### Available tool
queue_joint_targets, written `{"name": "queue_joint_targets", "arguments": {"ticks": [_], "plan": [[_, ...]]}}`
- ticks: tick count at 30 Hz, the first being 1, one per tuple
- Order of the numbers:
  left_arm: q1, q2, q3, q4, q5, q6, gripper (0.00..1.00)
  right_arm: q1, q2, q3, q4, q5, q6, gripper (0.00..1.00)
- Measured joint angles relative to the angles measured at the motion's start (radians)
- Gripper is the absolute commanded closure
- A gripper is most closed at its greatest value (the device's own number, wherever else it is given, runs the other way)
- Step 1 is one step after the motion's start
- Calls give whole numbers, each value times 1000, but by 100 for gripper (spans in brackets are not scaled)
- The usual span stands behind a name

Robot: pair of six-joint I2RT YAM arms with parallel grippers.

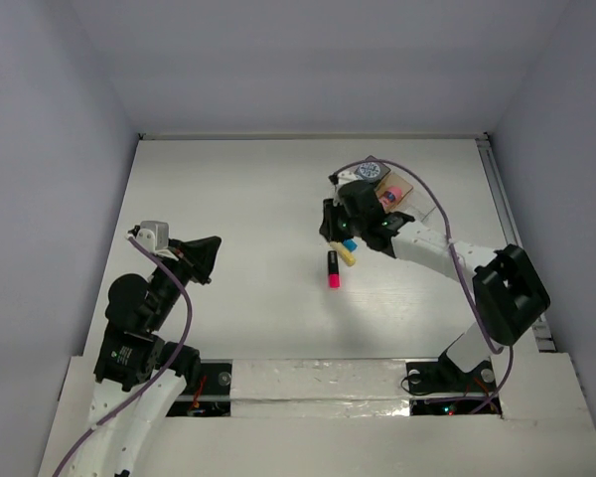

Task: Sort the stationery into containers
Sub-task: Pick up the pen from the center of the board.

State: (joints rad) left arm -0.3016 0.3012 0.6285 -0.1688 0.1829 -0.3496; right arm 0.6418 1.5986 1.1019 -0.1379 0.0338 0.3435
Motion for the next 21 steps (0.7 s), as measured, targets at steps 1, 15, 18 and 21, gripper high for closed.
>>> {"name": "queue_joint_targets", "arguments": {"ticks": [1, 15, 18, 21], "plan": [[0, 1, 0, 0, 0, 0, 100, 25, 0, -13, -17, 7, 0, 42], [-11, 251, -22, 89, 134, -98, 94, 80, 25, -169, -94, 93, 27, 49], [-27, 246, -65, 139, 138, -157, 93, 83, 63, -169, -90, 88, 30, 54], [-59, 248, -99, 187, 115, -204, 95, 92, 84, -166, -83, 90, 31, 55]]}}
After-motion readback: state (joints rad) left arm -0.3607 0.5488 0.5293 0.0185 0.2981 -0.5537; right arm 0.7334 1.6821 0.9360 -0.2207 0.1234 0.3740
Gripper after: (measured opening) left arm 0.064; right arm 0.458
